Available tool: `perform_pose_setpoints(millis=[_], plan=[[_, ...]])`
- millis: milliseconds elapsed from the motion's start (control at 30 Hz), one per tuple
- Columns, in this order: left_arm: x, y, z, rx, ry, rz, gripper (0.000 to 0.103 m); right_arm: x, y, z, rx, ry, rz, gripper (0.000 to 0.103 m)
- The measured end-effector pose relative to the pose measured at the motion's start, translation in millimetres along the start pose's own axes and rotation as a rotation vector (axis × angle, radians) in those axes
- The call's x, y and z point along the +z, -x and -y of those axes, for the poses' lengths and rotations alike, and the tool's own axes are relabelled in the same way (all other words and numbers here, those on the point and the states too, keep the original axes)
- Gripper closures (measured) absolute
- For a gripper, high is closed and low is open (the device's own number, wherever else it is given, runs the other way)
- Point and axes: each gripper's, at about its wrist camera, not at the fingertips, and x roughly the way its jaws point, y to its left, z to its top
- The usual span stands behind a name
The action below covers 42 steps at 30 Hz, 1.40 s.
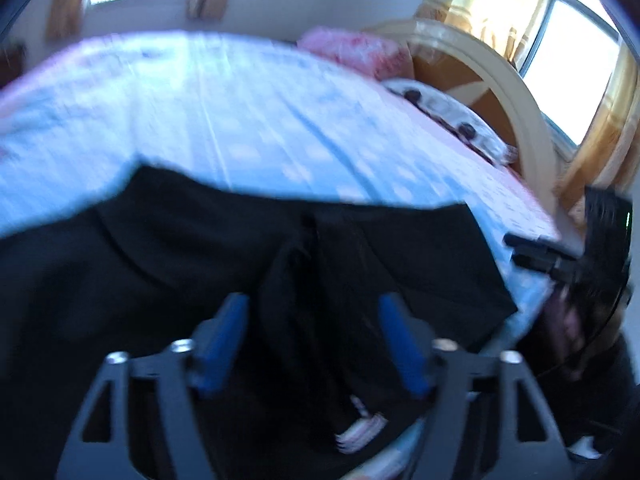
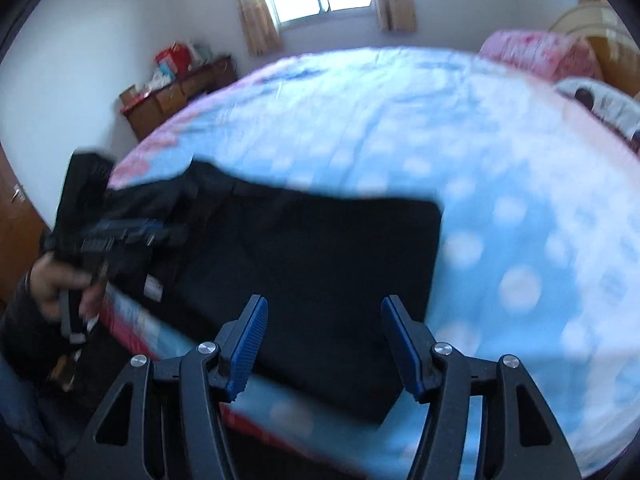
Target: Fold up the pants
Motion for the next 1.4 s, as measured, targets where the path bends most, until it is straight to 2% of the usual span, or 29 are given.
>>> perform_pose_setpoints(millis=[33,133,233,267,333,400,500,667,800,867,1000,1100,1200,1300,1367,1400], plan=[[2,6,5,0.035,-0.031,0.033,0.021,8,-1,4,0.008,-0.012,0.027,0.042],[5,8,11,0.009,-0.049,0.047,0.017,33,-17,21,0.029,-0.082,0.061,0.042],[4,1,18,-0.014,-0.06,0.028,0.017,45,-51,37,-0.008,-0.103,0.0,0.042],[3,-2,21,-0.016,-0.064,0.023,0.017,45,-69,46,-0.044,-0.132,-0.067,0.042],[2,-8,26,-0.014,-0.076,0.009,0.017,42,-77,57,-0.055,-0.149,-0.081,0.042],[2,-12,34,-0.017,-0.095,0.004,0.017,41,-68,56,-0.057,-0.143,-0.058,0.042],[4,-19,43,0.008,-0.132,-0.002,0.014,37,-42,49,-0.113,-0.142,-0.018,0.042],[0,-27,48,0.046,-0.156,-0.009,0.014,7,0,19,-0.287,-0.034,0.012,0.042],[-10,-36,52,0.075,-0.19,-0.036,0.014,-25,-1,4,-0.339,0.046,-0.065,0.042],[-15,-42,54,0.086,-0.212,-0.047,0.009,-41,-8,1,-0.382,0.105,-0.103,0.042],[-19,-43,56,0.109,-0.234,-0.044,0.009,-54,-14,3,-0.426,0.147,-0.097,0.032],[-17,-24,52,0.102,-0.208,-0.016,0.009,-42,-4,9,-0.375,0.091,-0.108,0.032],[-22,4,38,0.124,-0.171,0.04,0.007,-20,22,6,-0.244,0.026,-0.032,0.032],[-27,23,14,0.161,-0.118,0.061,0.003,15,27,-4,-0.057,-0.015,0.007,0.032],[-32,33,-5,0.212,-0.09,0.061,0.003,45,12,-17,0.076,-0.056,0.005,0.032],[-34,35,-13,0.232,-0.079,0.059,0.003,54,4,-24,0.107,-0.063,0.0,0.032]])
